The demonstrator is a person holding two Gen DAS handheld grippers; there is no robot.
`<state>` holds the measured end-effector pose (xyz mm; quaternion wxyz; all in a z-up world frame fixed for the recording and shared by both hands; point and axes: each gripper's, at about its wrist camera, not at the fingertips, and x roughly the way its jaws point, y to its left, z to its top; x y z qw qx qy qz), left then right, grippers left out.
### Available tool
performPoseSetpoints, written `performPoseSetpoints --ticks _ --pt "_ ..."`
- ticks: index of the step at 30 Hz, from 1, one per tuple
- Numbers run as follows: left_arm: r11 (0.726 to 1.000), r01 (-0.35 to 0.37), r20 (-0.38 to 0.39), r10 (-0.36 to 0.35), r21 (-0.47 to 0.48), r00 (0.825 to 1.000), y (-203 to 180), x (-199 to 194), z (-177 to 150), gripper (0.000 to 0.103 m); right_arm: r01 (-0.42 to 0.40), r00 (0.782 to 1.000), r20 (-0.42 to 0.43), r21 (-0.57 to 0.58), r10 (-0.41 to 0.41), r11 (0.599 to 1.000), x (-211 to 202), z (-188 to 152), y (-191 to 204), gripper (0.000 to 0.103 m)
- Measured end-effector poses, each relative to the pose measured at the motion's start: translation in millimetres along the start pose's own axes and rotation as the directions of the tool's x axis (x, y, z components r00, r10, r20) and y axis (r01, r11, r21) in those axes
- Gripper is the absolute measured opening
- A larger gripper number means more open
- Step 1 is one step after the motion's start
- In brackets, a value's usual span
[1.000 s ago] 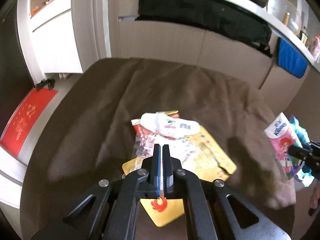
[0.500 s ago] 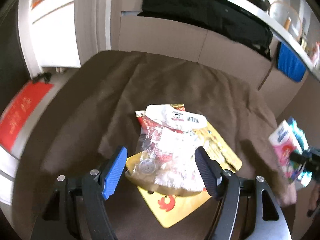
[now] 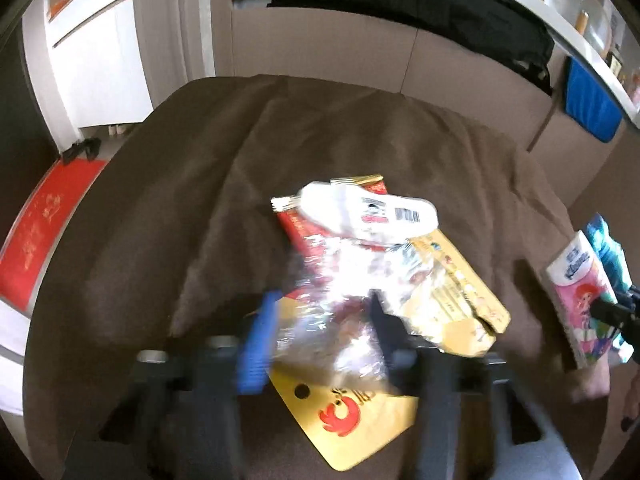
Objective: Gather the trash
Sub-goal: 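Grasp the silver foil wrapper with the left tool while the right tool holds the tissue pack, then carry the foil wrapper and tissue pack over the bin and open both tools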
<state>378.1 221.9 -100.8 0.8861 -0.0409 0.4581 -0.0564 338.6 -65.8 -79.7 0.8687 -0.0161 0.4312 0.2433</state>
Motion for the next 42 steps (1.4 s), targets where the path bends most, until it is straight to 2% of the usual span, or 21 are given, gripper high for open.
performPoseSetpoints --ticks 2,6,11,18,22,28,33,38,42 --pt "0.999 0.039 0.006 -0.039 -0.015 0.999 -2.1 -7.4 0.1 0.019 0.003 1.0 0.004 -0.003 -0.002 1.0 -2.7 -0.8 0.6 0.015" --pt "0.998 -0.005 0.058 0.002 0.06 0.998 -21.4 -28.2 -0.4 0.014 0.003 1.0 0.027 -0.015 -0.003 1.0 -13.1 -2.2 1.7 0.015" --pt "0.998 0.0 0.114 -0.007 0.064 0.993 -35.2 -55.9 -0.9 0.011 0.007 0.999 0.05 -0.021 -0.006 1.0 -25.6 -3.5 0.7 0.015" --pt "0.994 -0.02 0.165 0.001 0.111 0.986 -75.9 -89.6 3.3 0.011 0.045 0.992 0.115 0.009 -0.045 0.999 -53.9 -0.2 -3.0 0.015" --pt "0.987 -0.046 0.244 0.007 0.154 0.97 -110.2 -120.0 7.8 0.011 0.063 0.982 0.174 0.03 -0.067 0.998 -85.4 7.1 -8.6 0.015" --pt "0.978 -0.007 0.319 -0.061 0.207 0.946 -171.5 -160.6 19.0 0.011 0.12 0.946 0.297 0.046 -0.128 0.992 -153.0 10.9 -24.3 0.015" --pt "0.965 0.084 0.336 -0.167 0.248 0.927 -232.8 -173.8 21.0 0.011 0.199 0.909 0.358 0.075 -0.213 0.977 -202.2 -4.0 -48.9 0.015" --pt "0.943 0.129 0.338 -0.234 0.307 0.911 -298.8 -172.2 20.4 0.011 0.285 0.873 0.375 0.129 -0.313 0.95 -236.8 -28.7 -85.1 0.015" --pt "0.924 0.168 0.299 -0.277 0.343 0.913 -343.9 -160.1 12.9 0.012 0.321 0.856 0.363 0.185 -0.369 0.929 -252.4 -49.1 -114.5 0.015"
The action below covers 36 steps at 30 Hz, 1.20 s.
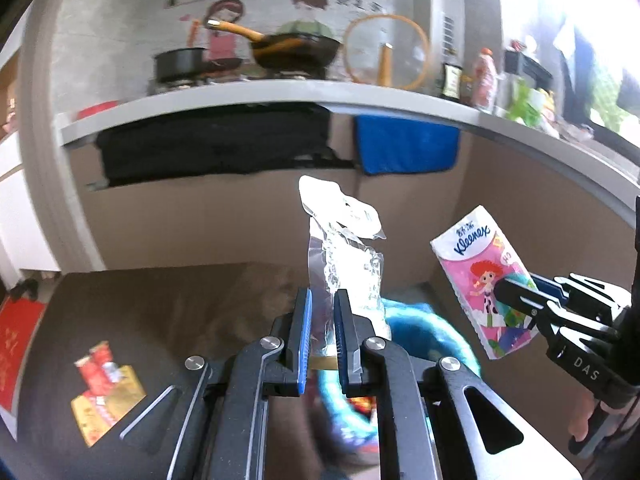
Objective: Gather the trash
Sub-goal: 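Carry the foil wrapper and tissue pack over the bin and open both tools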
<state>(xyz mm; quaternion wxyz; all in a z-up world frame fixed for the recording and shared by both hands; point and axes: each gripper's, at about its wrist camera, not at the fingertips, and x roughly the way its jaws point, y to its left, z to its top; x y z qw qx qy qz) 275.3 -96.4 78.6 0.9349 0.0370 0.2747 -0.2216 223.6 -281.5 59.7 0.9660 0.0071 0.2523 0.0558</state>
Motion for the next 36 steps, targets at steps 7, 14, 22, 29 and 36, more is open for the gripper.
performPoseSetpoints --ticks 7,14,22,29,36 --pt "0.998 0.056 -0.09 -0.056 -0.002 0.994 -40.2 43.0 -23.1 0.012 0.038 0.998 -0.058 0.05 -0.035 0.998 12.0 -25.0 -38.5 0.015" --pt "0.997 0.066 -0.204 -0.072 -0.039 0.976 -43.6 87.4 -53.2 0.012 0.026 0.991 -0.135 0.084 -0.015 0.996 45.5 -46.8 -52.3 0.015" --pt "0.997 0.058 -0.272 -0.071 -0.056 0.96 -36.4 115.8 -75.9 0.012 0.012 0.972 -0.234 0.102 0.012 0.995 89.2 -65.2 -55.1 0.015" --pt "0.995 0.067 -0.318 -0.089 -0.079 0.944 -30.1 132.8 -88.0 0.012 0.016 0.95 -0.311 0.103 0.016 0.995 119.2 -84.3 -51.2 0.015" --pt "0.988 0.08 -0.347 -0.123 -0.135 0.93 -19.8 142.9 -91.5 0.014 -0.007 0.936 -0.35 0.104 0.043 0.995 127.5 -90.8 -48.2 0.02"
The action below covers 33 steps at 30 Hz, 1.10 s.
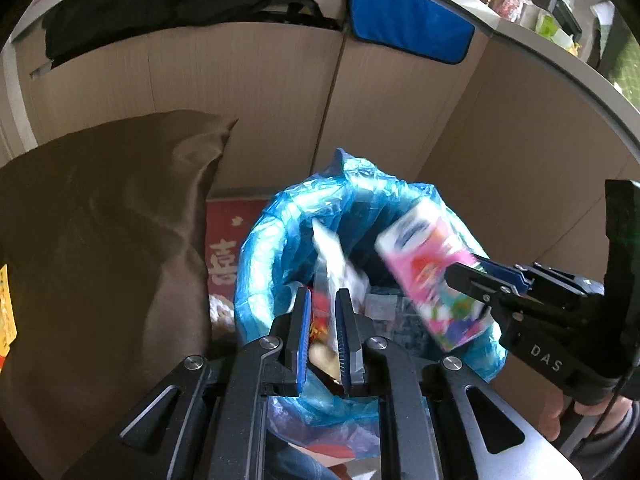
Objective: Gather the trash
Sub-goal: 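Carry the foil wrapper and tissue pack over the bin and open both tools, then move both open tools back over the yellow card and red wrappers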
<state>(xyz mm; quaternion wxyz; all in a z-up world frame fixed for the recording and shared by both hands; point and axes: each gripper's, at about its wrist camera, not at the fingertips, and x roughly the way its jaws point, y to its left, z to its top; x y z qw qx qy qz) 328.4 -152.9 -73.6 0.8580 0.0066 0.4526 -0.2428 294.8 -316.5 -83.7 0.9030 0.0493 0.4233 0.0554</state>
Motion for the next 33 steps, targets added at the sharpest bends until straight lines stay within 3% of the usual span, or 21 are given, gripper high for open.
performPoseSetpoints --ticks 8,16,24,33 --pt "0.999 0.018 0.029 -0.017 -0.03 0.999 4.3 -12.8 0.5 0.014 0.003 1.0 0.024 -0.022 -0.003 1.0 -11.4 3.4 5.9 0.022" --pt "0.998 -0.055 0.101 0.057 -0.025 0.993 27.1 -53.3 -9.5 0.015 -0.036 0.998 0.049 -0.06 0.039 0.998 -26.5 9.3 32.9 0.022" --pt "0.98 -0.173 0.137 0.185 -0.095 0.973 91.7 -101.5 -28.7 0.018 -0.138 0.987 0.055 -0.144 0.148 0.98 -33.9 21.8 103.1 0.023" --pt "0.936 -0.267 0.165 0.308 -0.228 0.937 181.8 -163.0 -66.4 0.02 -0.243 0.966 0.017 -0.291 0.259 0.925 -28.8 25.2 217.5 0.024"
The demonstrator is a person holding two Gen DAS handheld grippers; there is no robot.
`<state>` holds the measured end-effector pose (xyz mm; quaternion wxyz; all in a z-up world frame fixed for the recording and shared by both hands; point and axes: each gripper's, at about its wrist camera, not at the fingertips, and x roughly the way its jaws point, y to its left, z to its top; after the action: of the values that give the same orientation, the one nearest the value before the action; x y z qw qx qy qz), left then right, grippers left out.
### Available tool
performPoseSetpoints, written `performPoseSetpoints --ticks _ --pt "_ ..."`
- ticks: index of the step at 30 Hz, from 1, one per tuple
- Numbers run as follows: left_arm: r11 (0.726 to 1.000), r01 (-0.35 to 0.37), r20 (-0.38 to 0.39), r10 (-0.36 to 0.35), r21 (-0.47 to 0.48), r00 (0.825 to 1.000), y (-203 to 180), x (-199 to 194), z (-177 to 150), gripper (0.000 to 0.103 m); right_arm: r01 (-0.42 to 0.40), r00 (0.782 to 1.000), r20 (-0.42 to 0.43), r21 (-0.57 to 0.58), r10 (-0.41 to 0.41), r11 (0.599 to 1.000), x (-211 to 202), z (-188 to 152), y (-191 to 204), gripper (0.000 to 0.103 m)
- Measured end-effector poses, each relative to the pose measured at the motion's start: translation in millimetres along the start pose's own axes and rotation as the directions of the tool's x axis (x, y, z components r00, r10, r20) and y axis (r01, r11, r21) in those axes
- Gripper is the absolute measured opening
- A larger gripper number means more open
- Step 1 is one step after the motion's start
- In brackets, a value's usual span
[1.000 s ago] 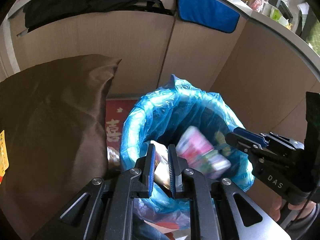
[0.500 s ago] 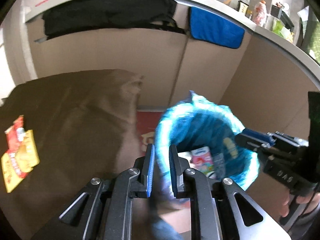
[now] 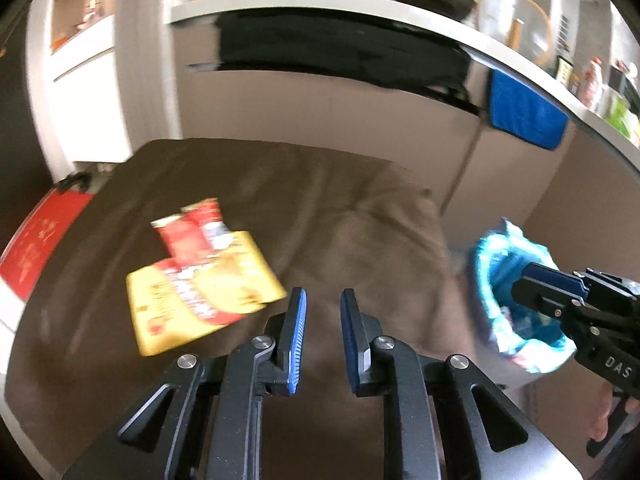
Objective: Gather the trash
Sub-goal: 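Move both open tools back over the yellow card and red wrappers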
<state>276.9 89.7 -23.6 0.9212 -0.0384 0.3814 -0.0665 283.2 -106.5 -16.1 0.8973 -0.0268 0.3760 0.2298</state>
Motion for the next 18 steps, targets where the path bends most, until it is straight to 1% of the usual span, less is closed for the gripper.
performPoseSetpoints --ticks 5,9,11,13,18 --pt "0.996 -0.043 0.017 0.045 -0.084 0.999 62.1 -12.8 -10.9 0.025 -0.059 0.998 -0.026 -0.079 0.057 0.995 28.4 13.1 52.5 0.024" --pt "0.987 -0.076 0.001 0.077 -0.139 0.997 106.4 -12.2 -20.0 0.025 -0.101 0.994 -0.055 -0.137 0.094 0.985 58.3 18.2 88.2 0.024" --pt "0.983 -0.091 -0.013 0.09 -0.16 0.996 127.7 -9.1 -26.2 0.025 -0.117 0.992 -0.07 -0.157 0.107 0.981 72.8 20.3 99.5 0.024" --pt "0.981 -0.092 -0.022 0.089 -0.173 0.996 141.8 -4.8 -30.4 0.025 -0.136 0.989 -0.085 -0.167 0.124 0.977 87.5 23.3 107.8 0.024" --pt "0.979 -0.06 -0.029 0.056 -0.194 0.998 163.8 5.3 -37.2 0.025 -0.182 0.98 -0.112 -0.154 0.166 0.971 124.3 35.6 118.6 0.024"
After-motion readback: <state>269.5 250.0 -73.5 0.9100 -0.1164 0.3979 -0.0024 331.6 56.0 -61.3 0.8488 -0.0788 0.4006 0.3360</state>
